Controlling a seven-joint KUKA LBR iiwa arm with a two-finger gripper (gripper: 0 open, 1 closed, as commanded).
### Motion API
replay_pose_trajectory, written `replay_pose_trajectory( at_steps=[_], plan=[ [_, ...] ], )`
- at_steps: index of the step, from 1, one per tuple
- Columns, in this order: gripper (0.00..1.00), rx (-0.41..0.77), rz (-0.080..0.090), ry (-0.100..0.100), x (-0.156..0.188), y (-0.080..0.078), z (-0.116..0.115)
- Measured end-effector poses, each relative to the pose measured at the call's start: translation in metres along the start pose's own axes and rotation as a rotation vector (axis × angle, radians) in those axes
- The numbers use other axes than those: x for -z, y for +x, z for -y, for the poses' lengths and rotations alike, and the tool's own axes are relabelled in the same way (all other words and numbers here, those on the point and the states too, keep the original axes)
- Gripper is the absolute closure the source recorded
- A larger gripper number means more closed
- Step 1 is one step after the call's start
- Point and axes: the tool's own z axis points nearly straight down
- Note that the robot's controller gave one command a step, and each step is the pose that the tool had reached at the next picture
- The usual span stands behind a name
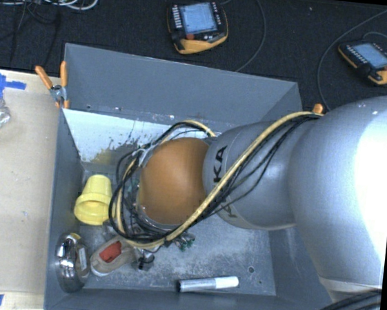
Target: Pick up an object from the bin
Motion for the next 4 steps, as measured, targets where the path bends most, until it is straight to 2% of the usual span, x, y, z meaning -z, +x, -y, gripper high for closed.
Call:
replay_pose_trajectory(
  at_steps=[1,2,3,4],
  plan=[
    [1.00,0.686,0.006,0.002,0.000,-0.003,-0.003],
    [1.00,0.833,0.008,0.001,-0.003,-0.053,-0.001],
    [1.00,0.673,0.010,0.002,0.038,-0.030,0.071],
    [1.00,0.687,0.016,0.007,0.135,-0.052,0.075]
  ],
)
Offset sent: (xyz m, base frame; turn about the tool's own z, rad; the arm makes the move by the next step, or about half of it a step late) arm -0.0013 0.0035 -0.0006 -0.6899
